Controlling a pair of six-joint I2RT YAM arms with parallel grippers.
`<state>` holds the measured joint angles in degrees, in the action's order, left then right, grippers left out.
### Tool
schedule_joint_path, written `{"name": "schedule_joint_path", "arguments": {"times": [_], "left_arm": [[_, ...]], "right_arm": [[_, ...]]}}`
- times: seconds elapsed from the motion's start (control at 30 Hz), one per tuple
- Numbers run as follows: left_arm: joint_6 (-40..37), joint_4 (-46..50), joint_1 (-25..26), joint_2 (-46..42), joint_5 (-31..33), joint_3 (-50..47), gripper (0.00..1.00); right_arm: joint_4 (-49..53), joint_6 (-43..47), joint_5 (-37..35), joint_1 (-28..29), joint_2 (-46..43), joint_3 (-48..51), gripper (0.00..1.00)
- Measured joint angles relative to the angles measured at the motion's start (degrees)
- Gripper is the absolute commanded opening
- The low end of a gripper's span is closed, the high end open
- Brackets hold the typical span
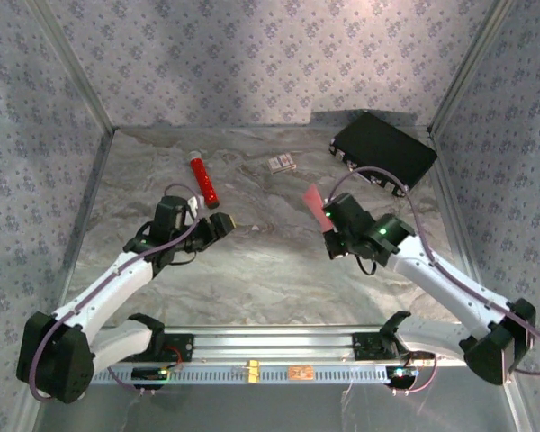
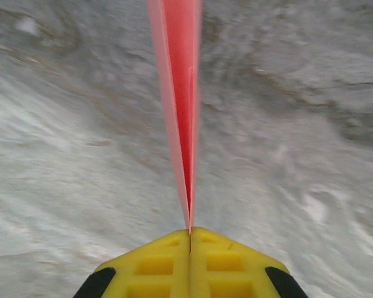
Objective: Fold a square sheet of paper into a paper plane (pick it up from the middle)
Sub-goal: Turn over the paper at the center of the table.
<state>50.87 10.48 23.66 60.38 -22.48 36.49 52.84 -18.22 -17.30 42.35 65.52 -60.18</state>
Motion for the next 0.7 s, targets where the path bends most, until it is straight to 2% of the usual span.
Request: {"name": "schedule_joint_path", "arguments": {"times": [0.17, 0.27, 0.53, 0.7], "left_arm": [[-0.3, 0.0, -0.8, 0.6, 0.0, -0.6, 0.68], [-0.2, 0.0, -2.3, 1.2, 0.0, -0.6, 0.68], [-0.2, 0.1, -5.2, 1.1, 0.0, -0.6, 0.68], [-0.2, 0.1, -6.0, 0.5, -0.2, -0.6, 0.68]], "right_arm": [[6.5, -3.2, -15.1, 6.9, 6.3, -2.6, 0.05], [8.0, -3.8, -18.9, 9.8, 9.8, -2.7, 0.05], [8.6, -4.3, -19.0, 17.7, 24.8, -5.0, 0.06], [7.2, -5.6, -15.8, 22.0, 33.1, -9.0, 0.12]]}}
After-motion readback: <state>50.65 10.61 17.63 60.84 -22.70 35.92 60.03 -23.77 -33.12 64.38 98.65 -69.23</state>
